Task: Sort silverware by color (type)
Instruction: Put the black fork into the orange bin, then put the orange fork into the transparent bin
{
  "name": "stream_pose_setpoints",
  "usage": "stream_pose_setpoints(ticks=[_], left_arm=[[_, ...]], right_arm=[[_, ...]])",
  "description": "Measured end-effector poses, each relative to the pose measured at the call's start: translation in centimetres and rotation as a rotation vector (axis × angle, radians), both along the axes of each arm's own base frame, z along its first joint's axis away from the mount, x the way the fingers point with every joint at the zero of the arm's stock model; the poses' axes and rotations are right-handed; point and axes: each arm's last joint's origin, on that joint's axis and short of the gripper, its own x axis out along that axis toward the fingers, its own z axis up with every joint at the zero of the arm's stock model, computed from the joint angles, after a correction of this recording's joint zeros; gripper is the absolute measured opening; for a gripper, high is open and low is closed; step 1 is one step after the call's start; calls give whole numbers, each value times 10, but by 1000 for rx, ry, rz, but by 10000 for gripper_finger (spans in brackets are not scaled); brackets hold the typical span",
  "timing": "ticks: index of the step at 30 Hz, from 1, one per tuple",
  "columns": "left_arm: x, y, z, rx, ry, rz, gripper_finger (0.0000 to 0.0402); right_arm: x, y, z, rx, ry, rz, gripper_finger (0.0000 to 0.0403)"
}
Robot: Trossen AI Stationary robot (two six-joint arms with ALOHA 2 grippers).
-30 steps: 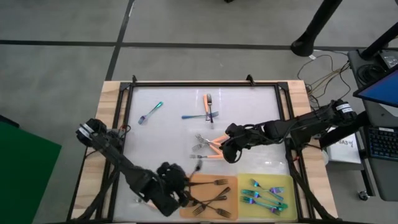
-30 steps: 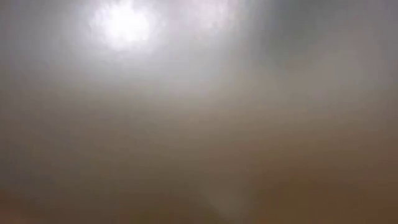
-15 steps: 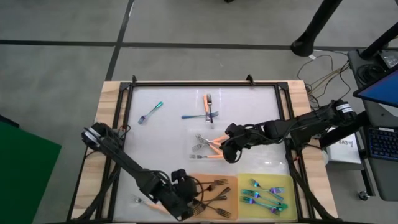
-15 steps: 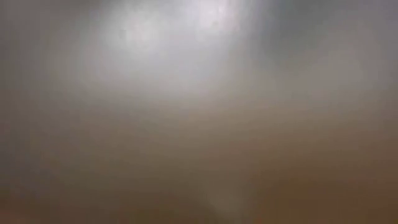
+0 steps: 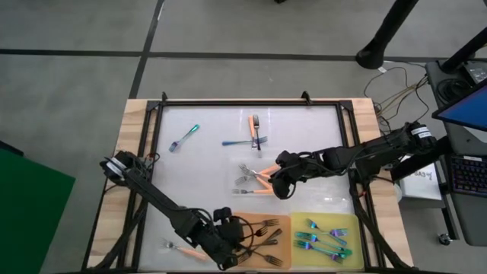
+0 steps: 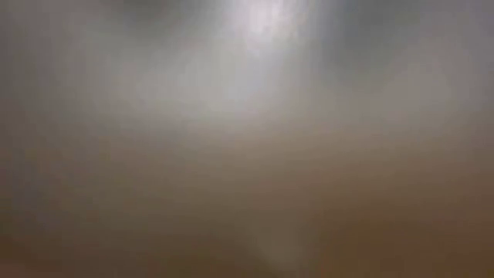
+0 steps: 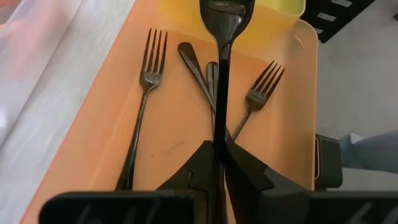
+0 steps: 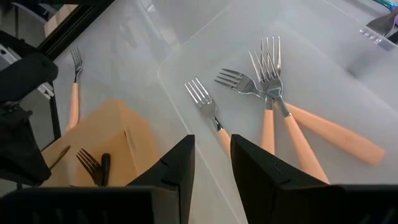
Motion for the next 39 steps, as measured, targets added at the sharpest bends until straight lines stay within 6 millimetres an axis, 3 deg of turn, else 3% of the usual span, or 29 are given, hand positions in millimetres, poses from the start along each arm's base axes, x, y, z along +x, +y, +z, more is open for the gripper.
stream_pose_setpoints(ticks=[14, 20, 24, 39], left_arm=[[0, 2, -1, 33, 7, -24, 44], [-8, 0, 0, -112, 149, -86, 47], [-22, -10, -2, -180, 266, -176, 48], [-91, -44, -13, -25, 529, -220, 48]], right_arm=[[0, 0, 0, 0, 0, -1, 93], [0, 0, 0, 0, 1, -1, 93], [0, 0, 0, 0, 1, -1, 93], [0, -1, 0, -19, -2, -24, 93]])
